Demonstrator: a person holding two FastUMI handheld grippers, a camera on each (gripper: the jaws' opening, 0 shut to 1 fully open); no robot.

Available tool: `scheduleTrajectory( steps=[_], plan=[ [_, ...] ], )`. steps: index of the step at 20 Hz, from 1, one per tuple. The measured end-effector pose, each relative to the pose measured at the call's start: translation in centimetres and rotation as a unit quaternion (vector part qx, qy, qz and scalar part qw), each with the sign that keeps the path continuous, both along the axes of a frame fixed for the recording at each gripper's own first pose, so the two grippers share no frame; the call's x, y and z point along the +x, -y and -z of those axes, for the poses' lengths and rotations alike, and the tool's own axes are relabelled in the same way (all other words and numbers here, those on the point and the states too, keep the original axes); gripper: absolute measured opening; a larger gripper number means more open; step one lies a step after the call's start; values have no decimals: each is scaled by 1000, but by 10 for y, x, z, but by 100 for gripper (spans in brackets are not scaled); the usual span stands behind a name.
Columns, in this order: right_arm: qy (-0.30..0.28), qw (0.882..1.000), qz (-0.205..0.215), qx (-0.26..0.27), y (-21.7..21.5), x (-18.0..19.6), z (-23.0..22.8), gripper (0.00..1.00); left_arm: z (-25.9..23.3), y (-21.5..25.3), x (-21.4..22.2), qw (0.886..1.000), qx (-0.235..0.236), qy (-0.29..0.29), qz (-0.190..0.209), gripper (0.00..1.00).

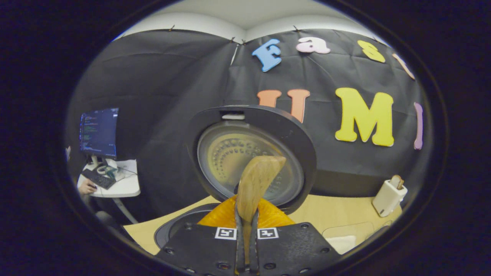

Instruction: Close the left gripper, press the button to open the rice cooker; take a wooden spoon from the chopstick holder with the right hand, scoop a spoonful of rice and pour it into the rice cooker, then put the wooden spoon back into the chopstick holder.

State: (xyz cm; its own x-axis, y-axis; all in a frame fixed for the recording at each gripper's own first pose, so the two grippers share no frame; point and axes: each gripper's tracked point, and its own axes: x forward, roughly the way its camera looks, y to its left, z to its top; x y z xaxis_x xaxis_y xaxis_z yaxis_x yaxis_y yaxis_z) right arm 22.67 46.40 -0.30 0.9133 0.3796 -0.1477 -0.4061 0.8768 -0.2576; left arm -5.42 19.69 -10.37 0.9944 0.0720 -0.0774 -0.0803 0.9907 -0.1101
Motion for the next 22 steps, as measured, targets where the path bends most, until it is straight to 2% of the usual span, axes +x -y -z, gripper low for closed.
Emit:
scheduleTrajectory(
  steps=[3,9,15,18,22],
  plan=[
    [33,999,-5,-40,-4,-4,0,3,0,0,1,1000,0,-1,0,98],
    [66,994,-13,-81,-9,-11,-1,5,1,2,0,1000,0,-2,-2,98],
    [82,996,-14,-45,10,-19,-26,5,-6,5,0,1000,-4,-6,-8,97],
    [80,997,-1,-23,37,-24,-45,5,-12,11,-1,1000,-7,-6,-7,97],
    [82,996,22,15,94,-29,-73,5,-29,18,0,1000,-11,3,-10,97]
  ],
)
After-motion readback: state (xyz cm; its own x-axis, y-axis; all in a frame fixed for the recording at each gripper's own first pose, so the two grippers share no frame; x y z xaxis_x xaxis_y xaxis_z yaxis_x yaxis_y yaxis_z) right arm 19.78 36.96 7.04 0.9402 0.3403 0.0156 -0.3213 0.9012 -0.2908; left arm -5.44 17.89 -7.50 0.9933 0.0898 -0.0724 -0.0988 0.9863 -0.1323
